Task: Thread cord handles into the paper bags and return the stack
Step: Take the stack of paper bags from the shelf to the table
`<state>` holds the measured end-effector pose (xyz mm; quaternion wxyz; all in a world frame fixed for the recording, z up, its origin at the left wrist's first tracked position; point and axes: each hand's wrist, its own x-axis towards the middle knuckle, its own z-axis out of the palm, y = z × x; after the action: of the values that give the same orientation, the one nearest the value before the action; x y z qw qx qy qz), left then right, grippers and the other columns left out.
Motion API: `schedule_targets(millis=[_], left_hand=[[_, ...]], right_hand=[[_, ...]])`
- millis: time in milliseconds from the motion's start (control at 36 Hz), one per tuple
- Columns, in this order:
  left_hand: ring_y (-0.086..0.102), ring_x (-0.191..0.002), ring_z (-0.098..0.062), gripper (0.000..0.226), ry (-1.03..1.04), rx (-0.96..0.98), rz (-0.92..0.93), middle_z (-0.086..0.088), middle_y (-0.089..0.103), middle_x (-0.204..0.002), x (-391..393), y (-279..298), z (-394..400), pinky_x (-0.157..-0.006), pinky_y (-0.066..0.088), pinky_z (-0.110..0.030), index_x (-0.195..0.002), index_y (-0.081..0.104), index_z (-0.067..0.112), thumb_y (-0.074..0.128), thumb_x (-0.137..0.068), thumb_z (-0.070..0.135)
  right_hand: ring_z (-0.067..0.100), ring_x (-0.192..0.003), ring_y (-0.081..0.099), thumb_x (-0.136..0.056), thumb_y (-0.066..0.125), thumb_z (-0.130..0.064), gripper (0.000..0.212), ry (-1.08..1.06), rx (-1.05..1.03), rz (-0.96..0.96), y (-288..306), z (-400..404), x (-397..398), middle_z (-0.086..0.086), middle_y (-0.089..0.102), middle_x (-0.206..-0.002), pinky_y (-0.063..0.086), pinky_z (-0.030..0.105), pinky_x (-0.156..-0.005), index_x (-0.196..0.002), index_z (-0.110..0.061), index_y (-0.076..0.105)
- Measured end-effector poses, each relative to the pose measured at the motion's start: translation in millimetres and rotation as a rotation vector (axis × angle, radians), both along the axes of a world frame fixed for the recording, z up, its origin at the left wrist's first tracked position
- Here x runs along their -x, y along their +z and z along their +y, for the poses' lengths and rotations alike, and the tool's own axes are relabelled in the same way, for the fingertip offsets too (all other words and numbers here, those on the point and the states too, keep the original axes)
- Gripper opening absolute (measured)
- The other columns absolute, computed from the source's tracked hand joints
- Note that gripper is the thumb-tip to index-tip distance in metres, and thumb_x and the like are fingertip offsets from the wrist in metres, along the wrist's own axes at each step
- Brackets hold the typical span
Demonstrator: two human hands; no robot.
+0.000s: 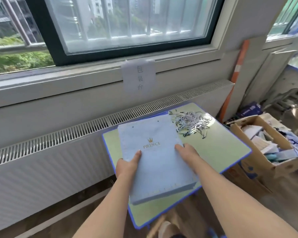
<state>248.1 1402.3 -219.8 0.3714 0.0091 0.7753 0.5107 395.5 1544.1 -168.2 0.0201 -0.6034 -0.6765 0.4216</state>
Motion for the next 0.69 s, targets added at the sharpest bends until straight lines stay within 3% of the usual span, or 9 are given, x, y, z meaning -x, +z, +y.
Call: schedule_targets(millis=[56, 194, 361, 472, 528, 583, 639, 694], left_hand=[[0.063, -0.094, -0.033, 0.079, 0.025, 0.01, -0.005, -0.008, 0.065, -0.104, 4.7, -6.8, 6.9, -0.088, 0.053, -0.048, -0.107, 0.058, 0.009, 0.075, -0.059, 0.069], [0.06, -0.1, -0.034, 0.069, 0.099, 0.039, -0.002, -0.01, 0.06, -0.109, 16.8, -20.2, 24.7, -0.091, 0.051, -0.047, -0.112, 0.053, 0.008, 0.075, -0.071, 0.06], [0.057, -0.094, -0.031, 0.059, 0.191, 0.074, 0.003, -0.008, 0.058, -0.105, 30.2, -31.0, 57.1, -0.089, 0.05, -0.042, -0.105, 0.05, 0.009, 0.075, -0.075, 0.054], [0.059, -0.097, -0.033, 0.059, 0.279, 0.106, -0.002, -0.01, 0.06, -0.107, 32.7, -35.8, 83.4, -0.09, 0.05, -0.045, -0.105, 0.05, 0.01, 0.076, -0.074, 0.053], [0.061, -0.097, -0.036, 0.065, 0.32, 0.132, -0.014, -0.012, 0.062, -0.109, 31.3, -37.0, 95.8, -0.09, 0.051, -0.048, -0.106, 0.052, 0.008, 0.078, -0.071, 0.056], [0.062, -0.096, -0.036, 0.079, 0.352, 0.144, -0.036, -0.013, 0.064, -0.11, 29.7, -39.6, 105.2, -0.09, 0.052, -0.049, -0.109, 0.055, 0.007, 0.08, -0.06, 0.063], [0.063, -0.096, -0.035, 0.098, 0.374, 0.164, -0.028, -0.012, 0.065, -0.109, 28.2, -44.1, 113.3, -0.09, 0.052, -0.048, -0.111, 0.058, 0.007, 0.074, -0.041, 0.073], [0.064, -0.097, -0.035, 0.107, 0.385, 0.182, -0.013, -0.011, 0.066, -0.108, 26.7, -48.2, 118.8, -0.09, 0.052, -0.048, -0.111, 0.061, 0.008, 0.067, -0.03, 0.077]], right_hand=[[0.03, -0.123, 0.048, -0.096, 0.041, -0.037, 0.054, 0.011, 0.012, 0.015, -6.5, 9.9, 8.8, 0.016, 0.046, -0.139, 0.04, 0.037, -0.1, -0.138, -0.003, 0.04], [0.028, -0.112, 0.051, -0.094, 0.042, -0.03, 0.043, 0.072, 0.062, 0.033, -17.8, 35.9, 32.0, 0.014, 0.052, -0.128, 0.037, 0.032, -0.086, -0.128, -0.003, 0.046], [0.031, -0.104, 0.06, -0.09, 0.049, -0.029, 0.034, 0.152, 0.185, 0.103, -42.0, 86.8, 59.5, 0.014, 0.061, -0.116, 0.049, 0.04, -0.094, -0.115, -0.006, 0.054], [0.029, -0.096, 0.062, -0.091, 0.053, -0.023, 0.024, 0.226, 0.286, 0.147, -51.8, 121.1, 73.8, 0.014, 0.061, -0.114, 0.051, 0.035, -0.079, -0.111, -0.009, 0.052], [0.023, -0.085, 0.062, -0.091, 0.056, -0.019, 0.012, 0.281, 0.34, 0.162, -55.9, 137.6, 77.7, 0.009, 0.062, -0.105, 0.049, 0.029, -0.068, -0.099, -0.011, 0.054], [0.019, -0.08, 0.061, -0.087, 0.061, -0.015, 0.008, 0.356, 0.37, 0.15, -60.0, 152.1, 80.7, 0.002, 0.062, -0.092, 0.049, 0.029, -0.068, -0.086, -0.018, 0.054], [0.022, -0.092, 0.063, -0.08, 0.066, -0.018, 0.021, 0.423, 0.396, 0.12, -65.1, 165.0, 84.3, 0.002, 0.063, -0.1, 0.052, 0.031, -0.078, -0.098, -0.017, 0.054], [0.022, -0.095, 0.063, -0.077, 0.069, -0.016, 0.035, 0.462, 0.416, 0.118, -70.6, 173.3, 87.6, 0.003, 0.064, -0.109, 0.052, 0.03, -0.076, -0.109, -0.013, 0.054]])
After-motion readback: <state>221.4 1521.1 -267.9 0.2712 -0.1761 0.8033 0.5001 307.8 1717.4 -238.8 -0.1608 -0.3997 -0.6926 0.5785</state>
